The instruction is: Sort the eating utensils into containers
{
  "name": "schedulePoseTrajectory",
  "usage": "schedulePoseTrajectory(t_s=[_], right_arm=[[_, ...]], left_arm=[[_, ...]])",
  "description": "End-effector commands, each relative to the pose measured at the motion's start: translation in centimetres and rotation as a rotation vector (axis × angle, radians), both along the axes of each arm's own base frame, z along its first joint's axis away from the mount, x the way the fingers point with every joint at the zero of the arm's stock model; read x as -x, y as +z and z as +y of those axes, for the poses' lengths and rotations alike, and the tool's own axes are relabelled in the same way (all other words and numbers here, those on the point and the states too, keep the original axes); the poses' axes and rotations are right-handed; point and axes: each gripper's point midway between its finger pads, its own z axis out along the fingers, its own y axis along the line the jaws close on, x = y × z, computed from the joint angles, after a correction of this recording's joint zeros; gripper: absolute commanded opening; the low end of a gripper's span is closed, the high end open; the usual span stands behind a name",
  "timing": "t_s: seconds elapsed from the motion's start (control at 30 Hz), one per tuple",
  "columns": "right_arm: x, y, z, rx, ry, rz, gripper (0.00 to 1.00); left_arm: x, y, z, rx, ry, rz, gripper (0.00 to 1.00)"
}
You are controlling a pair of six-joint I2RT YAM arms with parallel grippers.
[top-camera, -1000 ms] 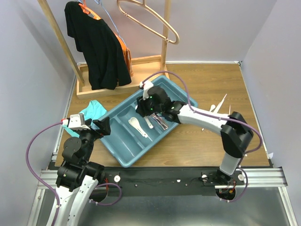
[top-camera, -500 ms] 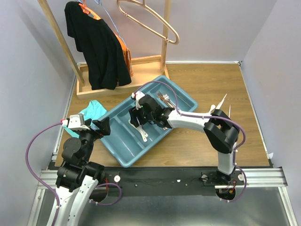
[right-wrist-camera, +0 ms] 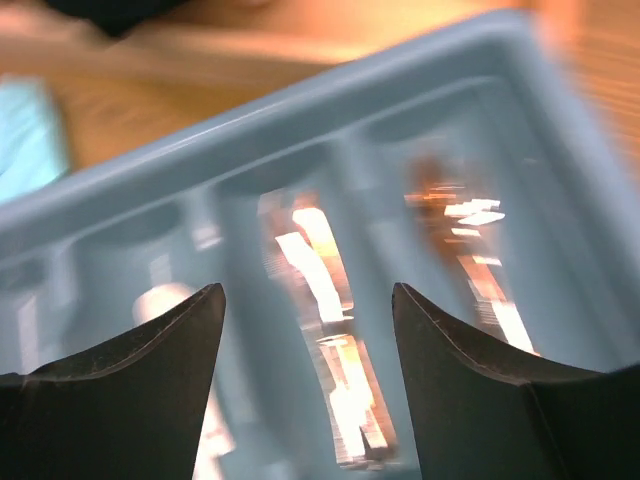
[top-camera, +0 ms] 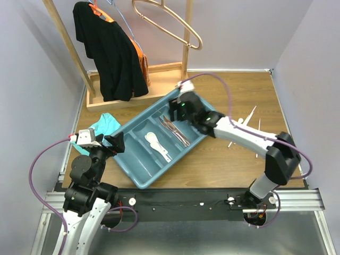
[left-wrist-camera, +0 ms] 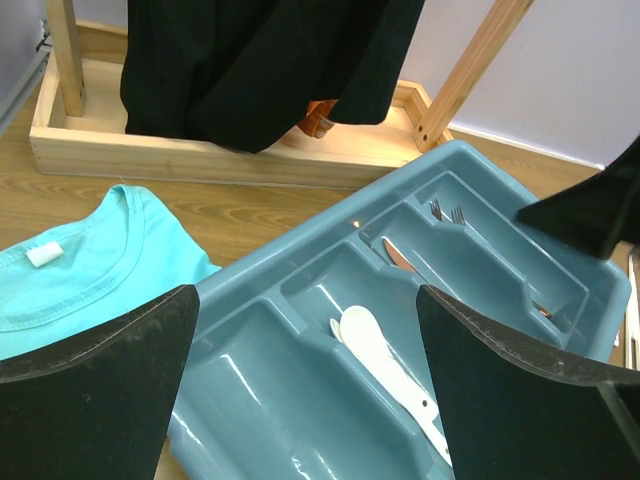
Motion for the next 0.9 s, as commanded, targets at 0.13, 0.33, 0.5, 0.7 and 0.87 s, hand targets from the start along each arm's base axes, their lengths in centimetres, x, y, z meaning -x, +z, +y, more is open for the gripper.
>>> schedulePoseTrajectory(t_s=[0.13, 0.33, 0.5, 0.7, 0.87], right_arm=[[-5.1, -3.0, -20.5, 0.088, -0.596, 0.085, 0.72], [-4.5, -6.8, -26.5, 0.087, -0.72, 0.177, 0.66], [-4.0, -10.5, -29.3, 0.071, -0.784, 0.268, 0.61], [-3.6, -13.3, -31.2, 0.051, -0.854, 0.326, 0.58], [-3.4, -15.2, -32.5, 0.021, -0.903, 0.372, 0.55]], left_arm=[[0.2, 0.6, 0.0, -0.007, -0.007, -0.025, 0.99], [0.1, 0.6, -0.1, -0.007, -0.01, -0.022, 0.99], [0.1, 0.5, -0.1, -0.007, -0.009, -0.019, 0.99], [0.1, 0.5, -0.1, -0.009, -0.009, -0.017, 0.99], [0.1, 0.5, -0.1, -0.009, -0.009, -0.017, 0.99]])
